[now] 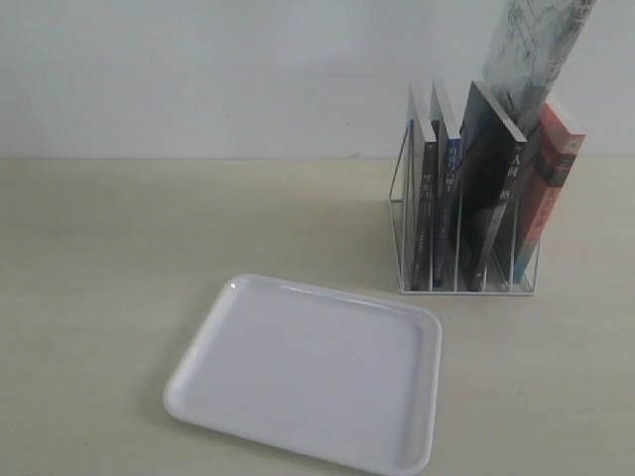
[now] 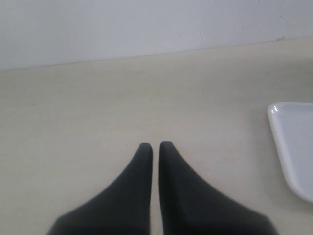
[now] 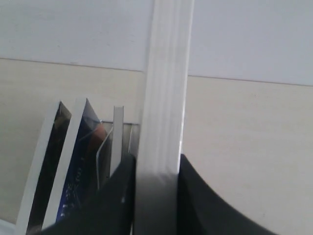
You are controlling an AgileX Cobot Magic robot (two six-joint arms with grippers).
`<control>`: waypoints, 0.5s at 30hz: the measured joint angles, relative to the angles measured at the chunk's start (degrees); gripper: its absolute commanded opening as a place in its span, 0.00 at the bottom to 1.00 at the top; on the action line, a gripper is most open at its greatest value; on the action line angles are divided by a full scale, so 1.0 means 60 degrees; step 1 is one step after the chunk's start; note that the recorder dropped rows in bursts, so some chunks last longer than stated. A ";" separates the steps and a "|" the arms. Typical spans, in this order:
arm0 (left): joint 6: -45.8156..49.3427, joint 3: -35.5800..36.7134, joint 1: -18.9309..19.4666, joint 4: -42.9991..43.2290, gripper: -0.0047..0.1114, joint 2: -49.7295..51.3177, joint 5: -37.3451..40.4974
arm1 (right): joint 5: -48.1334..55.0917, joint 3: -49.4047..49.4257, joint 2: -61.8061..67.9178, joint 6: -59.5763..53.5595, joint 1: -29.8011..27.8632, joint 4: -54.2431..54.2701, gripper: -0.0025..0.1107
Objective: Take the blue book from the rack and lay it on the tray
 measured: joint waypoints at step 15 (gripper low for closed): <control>0.0000 0.0000 0.0000 0.0000 0.08 0.0000 0.0000 | 0.0174 0.0000 0.0300 -0.0178 0.0000 0.0038 0.02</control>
